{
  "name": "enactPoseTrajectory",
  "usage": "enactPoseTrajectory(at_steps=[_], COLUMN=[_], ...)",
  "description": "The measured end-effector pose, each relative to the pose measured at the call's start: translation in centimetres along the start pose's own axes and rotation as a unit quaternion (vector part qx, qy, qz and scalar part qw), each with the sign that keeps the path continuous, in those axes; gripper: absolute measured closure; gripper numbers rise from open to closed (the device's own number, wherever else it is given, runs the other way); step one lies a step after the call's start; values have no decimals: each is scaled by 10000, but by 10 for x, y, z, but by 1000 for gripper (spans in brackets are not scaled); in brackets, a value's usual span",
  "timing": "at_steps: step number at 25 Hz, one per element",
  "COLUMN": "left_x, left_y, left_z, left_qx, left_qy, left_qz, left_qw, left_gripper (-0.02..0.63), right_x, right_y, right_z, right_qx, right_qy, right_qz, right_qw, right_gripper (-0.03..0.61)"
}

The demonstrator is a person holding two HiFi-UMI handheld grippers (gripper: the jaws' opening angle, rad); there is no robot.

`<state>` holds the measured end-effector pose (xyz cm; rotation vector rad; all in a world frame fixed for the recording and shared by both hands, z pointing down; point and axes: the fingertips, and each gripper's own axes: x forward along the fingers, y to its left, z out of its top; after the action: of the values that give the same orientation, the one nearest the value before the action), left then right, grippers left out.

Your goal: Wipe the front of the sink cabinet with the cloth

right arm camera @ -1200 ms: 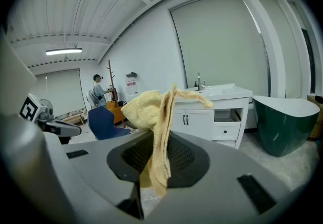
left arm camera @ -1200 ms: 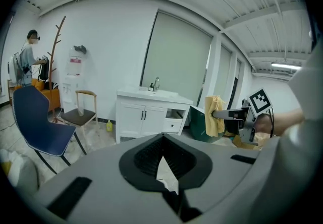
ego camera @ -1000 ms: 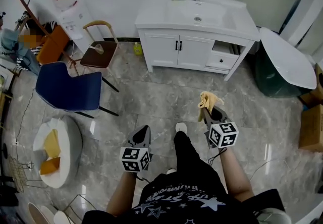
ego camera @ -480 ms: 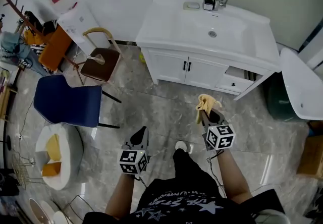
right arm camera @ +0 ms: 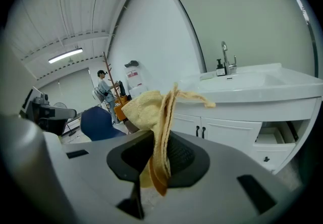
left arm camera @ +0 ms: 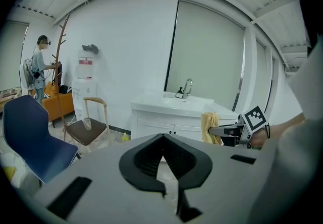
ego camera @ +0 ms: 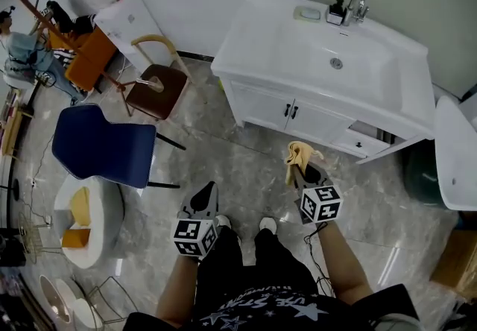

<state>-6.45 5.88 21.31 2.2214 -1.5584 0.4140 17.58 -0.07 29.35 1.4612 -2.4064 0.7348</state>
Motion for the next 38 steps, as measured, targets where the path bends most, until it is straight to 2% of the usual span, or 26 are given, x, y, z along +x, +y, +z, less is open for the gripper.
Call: enactPoseTrajectory(at_steps=[5,9,12,17,20,22,27,32,38], left_x=[23,59,102,187,225,242,271,307,352], left_y=[29,60,91,145,166,178,208,241,250], left_z=[4,19,28,23,24,23,-3,-40,-63], left_qx=[-13,238,383,462,819,909,700,877,764], left_qy=[60,-33,-99,74,-13,-143,-566,-881,-1218], left_qz=[-31,-251,-493,-863,-1044,-1103,-904,-322,-612], left_qw=[10000,9994,9980,9952,9912,9896,9918,9917,9877], left_gripper=[600,598,600,598,598,598,599,600,600], right_x=[35,69,110,192,236,261,315,360,412], right_y=[9,7,3,0,2,6,8,-5,-4], right_z=[6,13,16,14,10,4,-22,-34,-32], right_qx=[-98,-81,-103,-58,-145,-234,-312,-343,-1057], right_qy=[90,28,-15,-110,-207,-289,-449,-849,-1319], right_qz=[22,-173,-376,-720,-864,-879,-575,-364,-287], right_qw=[9999,9998,9992,9973,9959,9954,9968,9951,9852], right_gripper=[495,495,495,495,495,495,495,495,495])
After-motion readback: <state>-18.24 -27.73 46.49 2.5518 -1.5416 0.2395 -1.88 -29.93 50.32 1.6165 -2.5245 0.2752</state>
